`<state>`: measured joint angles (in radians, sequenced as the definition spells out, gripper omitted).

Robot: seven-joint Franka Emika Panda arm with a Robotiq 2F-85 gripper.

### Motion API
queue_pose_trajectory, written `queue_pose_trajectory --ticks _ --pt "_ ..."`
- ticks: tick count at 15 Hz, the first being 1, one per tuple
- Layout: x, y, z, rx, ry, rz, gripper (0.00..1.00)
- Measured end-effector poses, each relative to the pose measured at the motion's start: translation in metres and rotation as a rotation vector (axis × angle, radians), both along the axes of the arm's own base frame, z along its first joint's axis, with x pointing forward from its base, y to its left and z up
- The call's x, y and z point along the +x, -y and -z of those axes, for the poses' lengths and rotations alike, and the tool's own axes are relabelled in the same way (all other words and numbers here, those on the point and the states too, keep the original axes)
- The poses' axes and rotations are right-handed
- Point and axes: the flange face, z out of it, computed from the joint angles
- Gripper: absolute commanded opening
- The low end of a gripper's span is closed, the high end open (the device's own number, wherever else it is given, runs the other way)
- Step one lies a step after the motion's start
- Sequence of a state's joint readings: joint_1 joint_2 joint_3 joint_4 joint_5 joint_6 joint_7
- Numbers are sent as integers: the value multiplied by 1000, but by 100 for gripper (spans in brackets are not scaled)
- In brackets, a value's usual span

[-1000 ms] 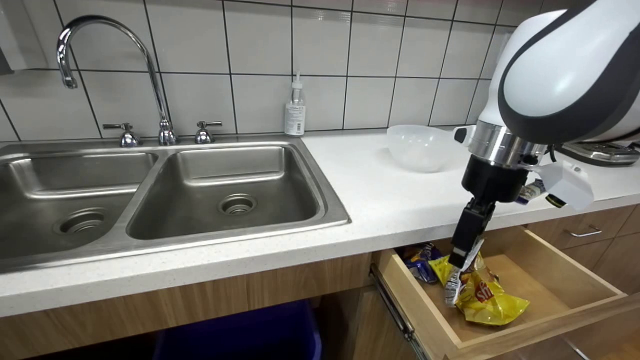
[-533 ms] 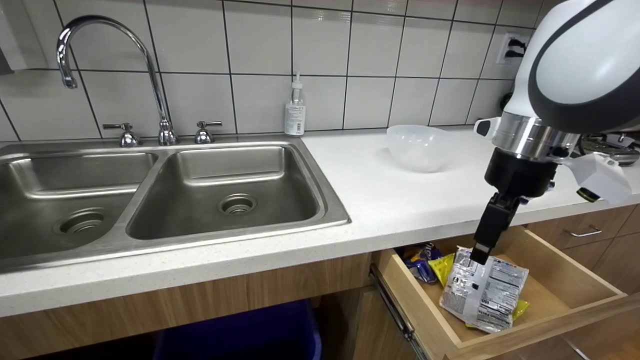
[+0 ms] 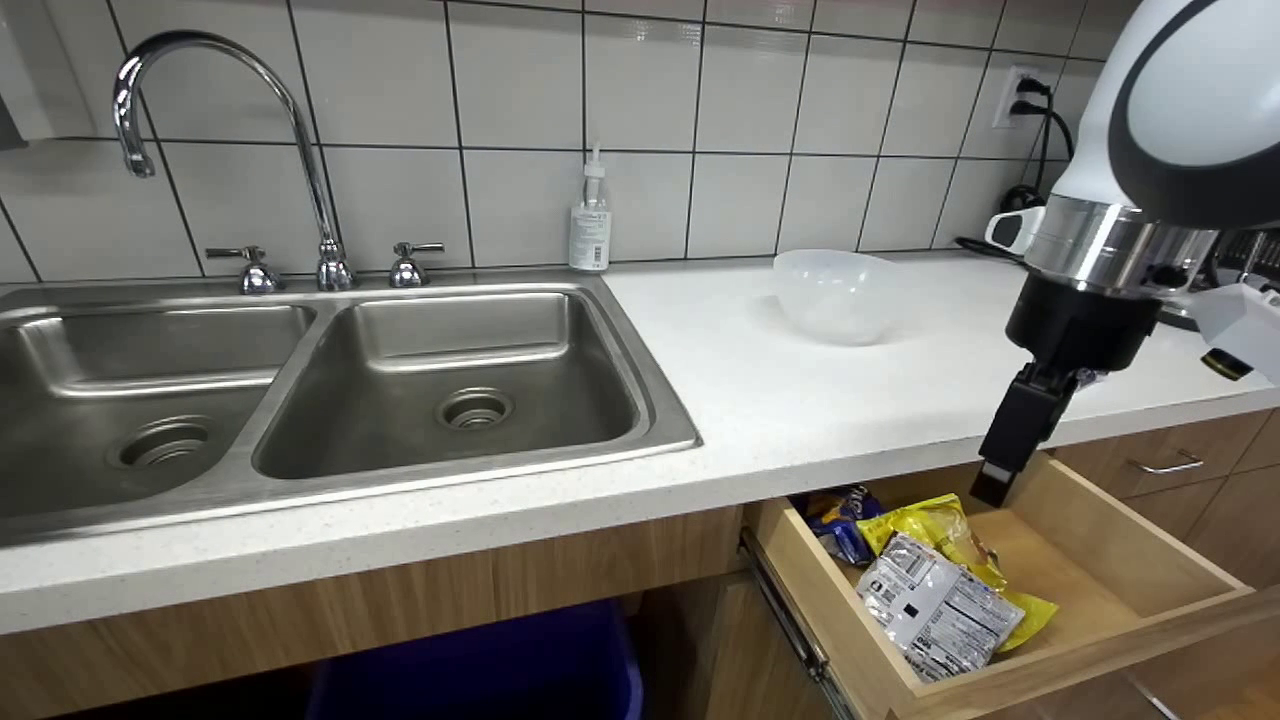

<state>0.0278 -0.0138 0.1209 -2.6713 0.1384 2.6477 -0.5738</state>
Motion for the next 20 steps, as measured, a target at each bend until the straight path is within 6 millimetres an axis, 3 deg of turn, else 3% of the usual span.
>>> queue_pose_trajectory --ticks 5,11,20 --pt "1 2 -13 -2 17 20 100" --pt "5 15 -31 -58 47 174 100" --pt "3 24 -35 -82 17 262 100"
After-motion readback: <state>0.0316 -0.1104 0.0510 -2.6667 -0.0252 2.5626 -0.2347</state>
